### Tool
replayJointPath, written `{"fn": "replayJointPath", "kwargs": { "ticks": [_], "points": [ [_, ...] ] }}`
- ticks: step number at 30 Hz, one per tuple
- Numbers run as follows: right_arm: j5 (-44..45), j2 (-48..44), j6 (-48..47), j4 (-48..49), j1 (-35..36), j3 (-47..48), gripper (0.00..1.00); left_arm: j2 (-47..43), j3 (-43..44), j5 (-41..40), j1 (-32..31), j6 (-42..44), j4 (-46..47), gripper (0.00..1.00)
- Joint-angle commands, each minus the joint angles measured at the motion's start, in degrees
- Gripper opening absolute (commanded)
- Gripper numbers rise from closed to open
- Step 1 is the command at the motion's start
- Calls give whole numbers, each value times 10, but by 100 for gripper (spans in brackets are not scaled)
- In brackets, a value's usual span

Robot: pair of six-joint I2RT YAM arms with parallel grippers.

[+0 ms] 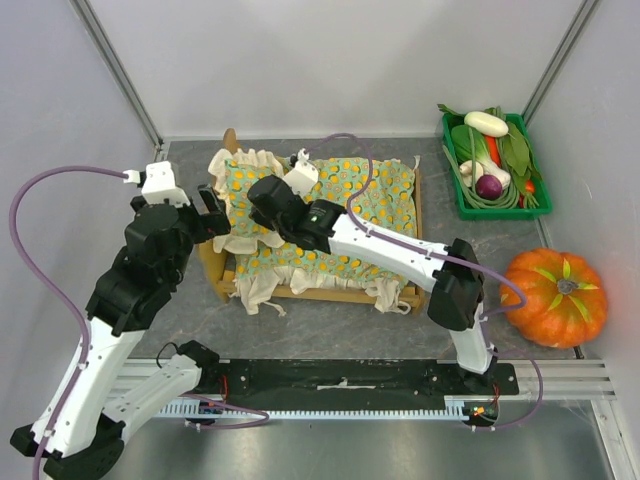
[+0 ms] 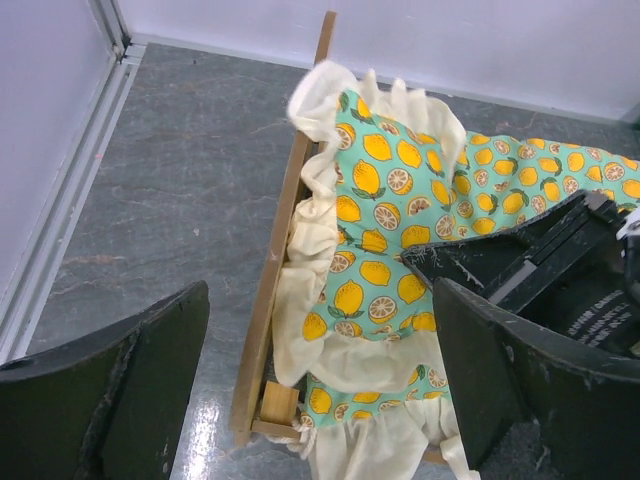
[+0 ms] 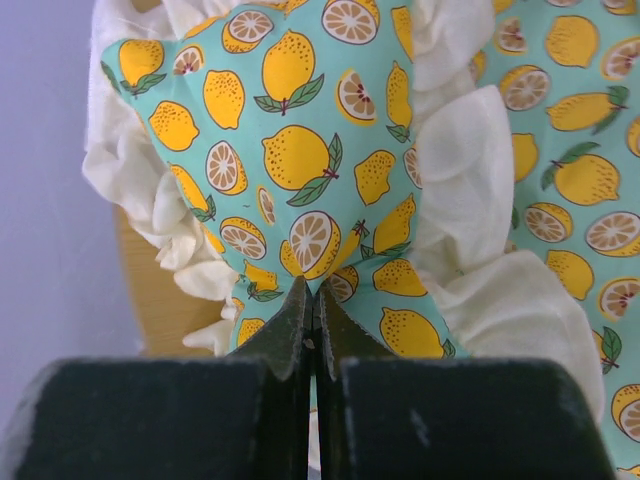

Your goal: Set up the pet bed

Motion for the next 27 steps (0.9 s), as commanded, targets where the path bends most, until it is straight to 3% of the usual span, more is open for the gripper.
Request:
{"fn": "replayJointPath", "kwargs": {
  "ticks": [1, 10, 15, 27],
  "points": [
    [130, 0, 98, -7, 32, 2, 0, -13, 17, -30, 0, 9, -2, 98],
    [164, 33, 179, -10, 46, 2, 0, -4, 19, -18, 1, -4, -10, 99],
    [256, 25, 168, -16, 42, -19, 0, -10, 17, -17, 1, -5, -13, 99],
    [203, 78, 157, -57, 29, -2, 0, -5, 17, -10, 1, -8, -19, 99]
  ]
}}
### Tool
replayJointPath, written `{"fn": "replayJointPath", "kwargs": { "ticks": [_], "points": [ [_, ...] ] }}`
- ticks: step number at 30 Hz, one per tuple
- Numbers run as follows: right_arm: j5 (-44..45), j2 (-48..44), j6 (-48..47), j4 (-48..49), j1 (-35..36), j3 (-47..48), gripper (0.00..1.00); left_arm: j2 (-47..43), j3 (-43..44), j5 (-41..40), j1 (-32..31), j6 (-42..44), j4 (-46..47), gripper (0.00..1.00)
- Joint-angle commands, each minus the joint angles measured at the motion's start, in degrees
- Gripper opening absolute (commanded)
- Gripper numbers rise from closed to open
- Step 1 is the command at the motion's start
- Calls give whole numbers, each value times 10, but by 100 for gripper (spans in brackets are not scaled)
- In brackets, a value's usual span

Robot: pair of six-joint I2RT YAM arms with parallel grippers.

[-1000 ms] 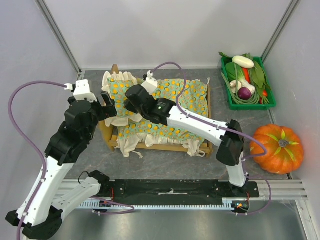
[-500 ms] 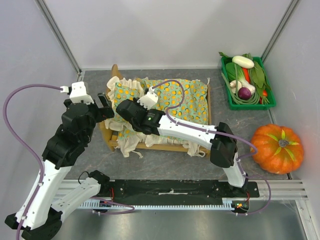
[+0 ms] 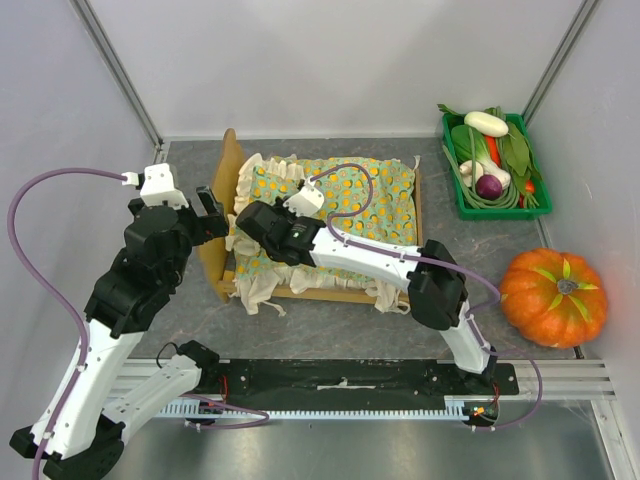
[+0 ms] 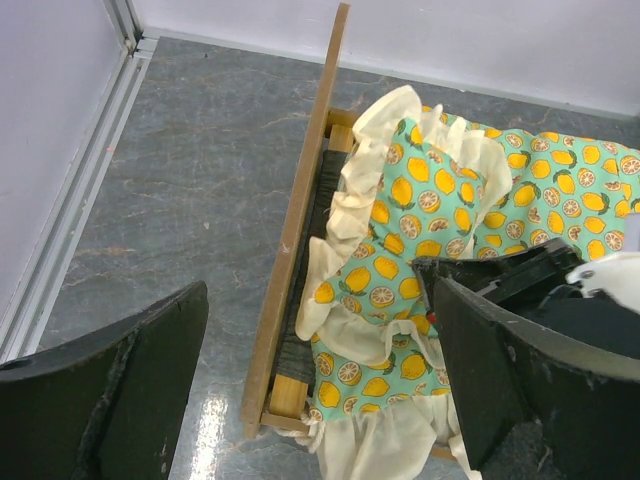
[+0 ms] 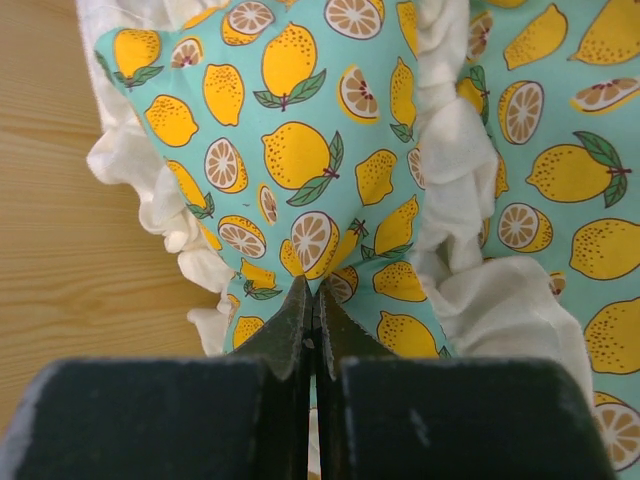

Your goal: Set up the pet bed

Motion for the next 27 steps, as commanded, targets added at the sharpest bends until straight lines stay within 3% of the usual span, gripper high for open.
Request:
{"fn": "replayJointPath", "kwargs": {
  "ticks": [1, 5, 10, 12, 13, 16, 18, 19, 22, 24, 27],
  "points": [
    [18, 24, -9, -17, 3, 18, 0, 1, 18, 4, 1, -8, -4, 99],
    [-15, 21, -52, -2, 3, 9, 2, 2, 14, 4, 1, -7, 0, 99],
    [15, -8, -88, 30, 23, 7, 1, 11, 20, 12, 1, -8, 1, 99],
    [20, -11, -103, 43, 25, 10, 10, 14, 22, 15, 1, -9, 1, 99],
    [20, -10, -108, 43, 24, 13, 25, 13, 22, 17, 1, -9, 1, 99],
    [21, -22, -154, 56, 24, 4, 46, 13, 25, 18, 1, -8, -1, 99],
    [22, -59, -213, 98, 25, -18, 52, 10, 25, 14, 1, -8, -3, 99],
    [26, -76, -230, 143, 25, -53, 62, 7, 25, 12, 1, -7, -4, 99],
    [34, -152, -315, 263, 24, -146, 72, 3, 26, 4, 1, -8, -4, 99],
    [39, -203, -381, 335, 24, -194, 73, 0, 28, -3, 1, -10, -2, 99],
    [-25, -225, -433, 429, -4, -251, 63, -9, 26, -5, 1, -9, 8, 99]
  ]
}}
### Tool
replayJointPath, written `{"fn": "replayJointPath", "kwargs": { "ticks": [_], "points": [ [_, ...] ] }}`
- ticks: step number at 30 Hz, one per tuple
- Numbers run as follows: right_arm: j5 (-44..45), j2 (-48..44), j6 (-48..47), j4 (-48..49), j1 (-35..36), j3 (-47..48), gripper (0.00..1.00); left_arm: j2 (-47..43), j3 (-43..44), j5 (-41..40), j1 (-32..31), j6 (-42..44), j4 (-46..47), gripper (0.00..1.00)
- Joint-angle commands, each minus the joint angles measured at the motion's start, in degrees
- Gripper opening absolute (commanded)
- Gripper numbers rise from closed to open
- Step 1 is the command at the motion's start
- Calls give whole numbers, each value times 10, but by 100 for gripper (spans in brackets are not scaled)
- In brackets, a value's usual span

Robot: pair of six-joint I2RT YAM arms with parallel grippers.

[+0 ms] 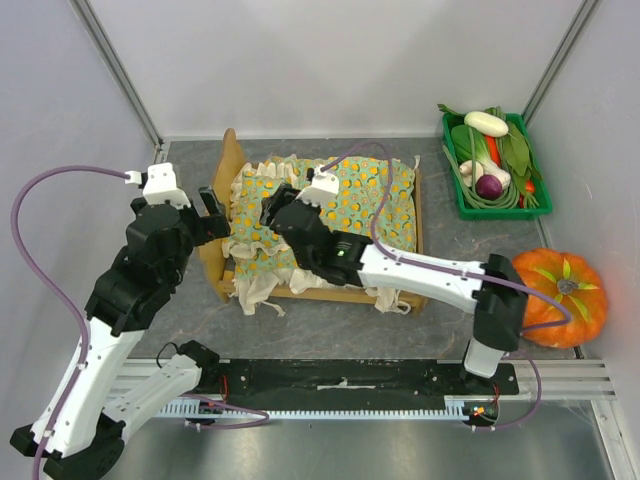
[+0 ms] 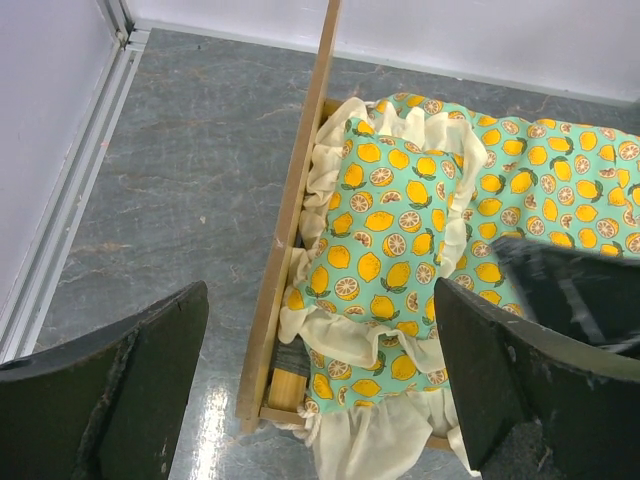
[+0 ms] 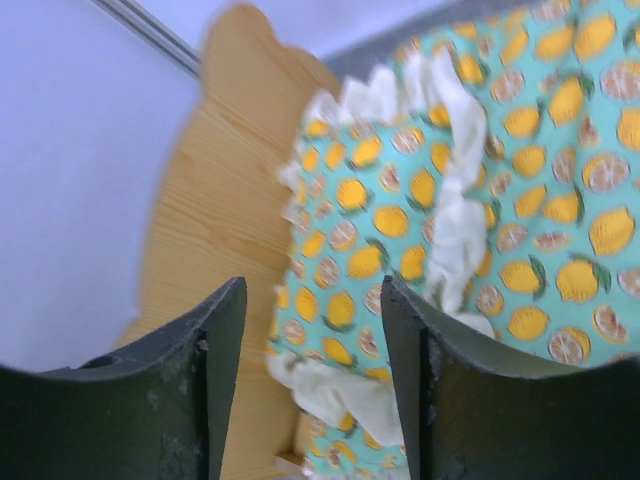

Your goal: Set up the pet bed

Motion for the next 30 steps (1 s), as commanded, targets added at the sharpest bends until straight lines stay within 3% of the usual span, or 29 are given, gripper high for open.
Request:
{"fn": "replayJointPath", "kwargs": {
  "ticks": [1, 6, 10, 14, 16, 19, 26, 30],
  "points": [
    [-56, -54, -123, 181, -38, -38, 59, -14, 19, -15, 1, -9, 19, 99],
    [-213, 38, -147, 158, -107, 28, 53, -13, 17, -3, 1, -10, 17, 99],
    [-313, 158, -185, 97, -134, 172, 53, -13, 12, 19, 1, -14, 23, 99],
    [-357, 278, -160, 27, -157, 258, 50, -10, 12, 25, 1, -15, 17, 99],
    [-367, 289, -163, 18, -166, 264, 49, -10, 12, 29, 1, -13, 16, 99],
    [-353, 258, -204, 74, -167, 233, 57, -7, 9, 38, 1, -8, 16, 99],
    [-443, 132, -281, 159, -221, 195, 76, 6, 9, 61, 1, 6, 46, 100],
    [-416, -1, -295, 192, -257, 22, 80, 17, 19, 99, 8, 16, 55, 100]
  ]
}}
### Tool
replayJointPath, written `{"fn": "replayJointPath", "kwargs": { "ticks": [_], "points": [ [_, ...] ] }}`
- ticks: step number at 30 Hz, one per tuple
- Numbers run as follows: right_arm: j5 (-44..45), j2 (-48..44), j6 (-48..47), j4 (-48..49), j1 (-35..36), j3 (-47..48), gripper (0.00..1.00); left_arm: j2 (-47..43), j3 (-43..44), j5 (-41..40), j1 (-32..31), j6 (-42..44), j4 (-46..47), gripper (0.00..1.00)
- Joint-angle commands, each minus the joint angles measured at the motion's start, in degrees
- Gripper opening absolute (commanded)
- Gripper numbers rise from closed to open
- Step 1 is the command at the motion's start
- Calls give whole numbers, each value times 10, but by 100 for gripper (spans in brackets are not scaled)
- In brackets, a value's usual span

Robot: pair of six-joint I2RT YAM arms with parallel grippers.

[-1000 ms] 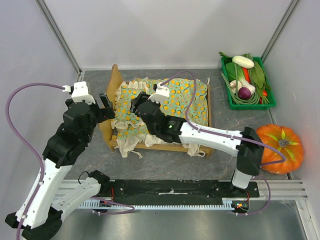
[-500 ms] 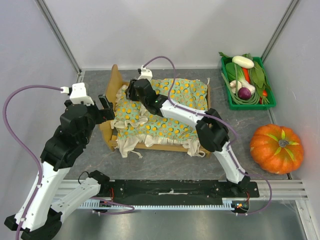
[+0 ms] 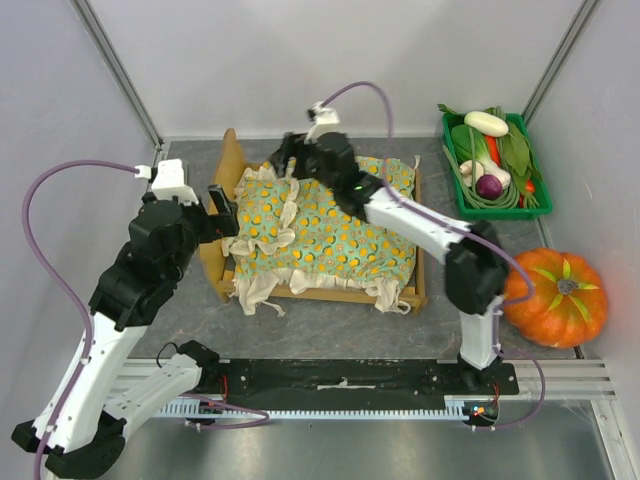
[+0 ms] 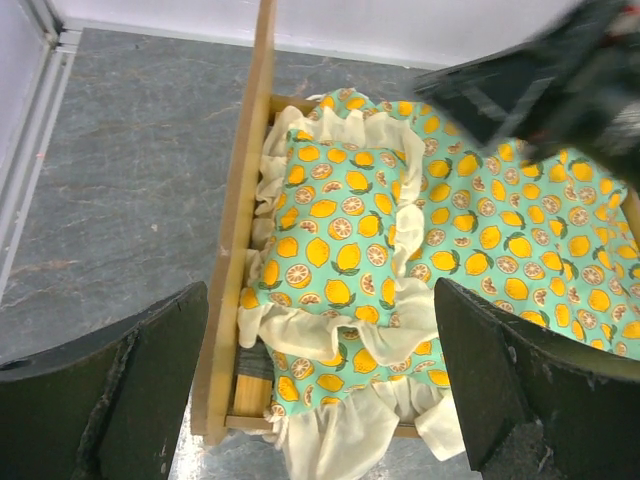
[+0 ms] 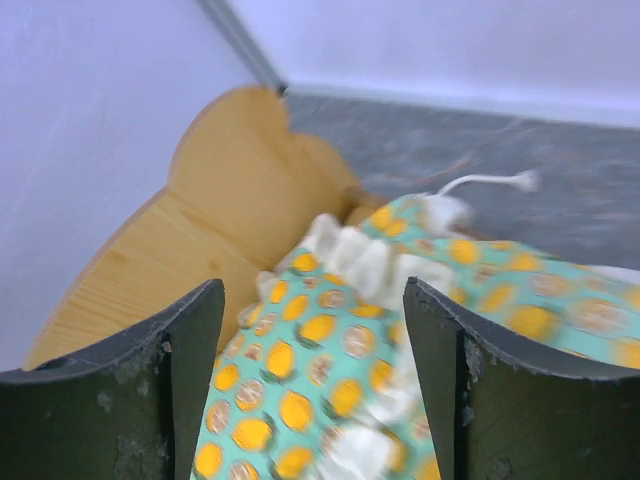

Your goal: Set up the pet bed

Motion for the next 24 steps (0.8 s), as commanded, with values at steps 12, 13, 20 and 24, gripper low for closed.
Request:
{"fn": "replayJointPath", "kwargs": {
  "ticks": [12, 13, 20, 24],
  "points": [
    [63, -548, -101, -176, -311, -441, 98, 103, 44, 263, 36, -21, 118, 100],
    [60, -563, -118, -195, -337, -445, 98, 105, 43, 270, 36, -23, 131, 100],
    [76, -600, -104, -261, -368, -502, 98, 111, 33, 264, 36, -37, 140, 100],
    [82, -598, -82, -262, -368, -510, 98, 112, 40, 240, 36, -32, 133, 100]
  ]
}}
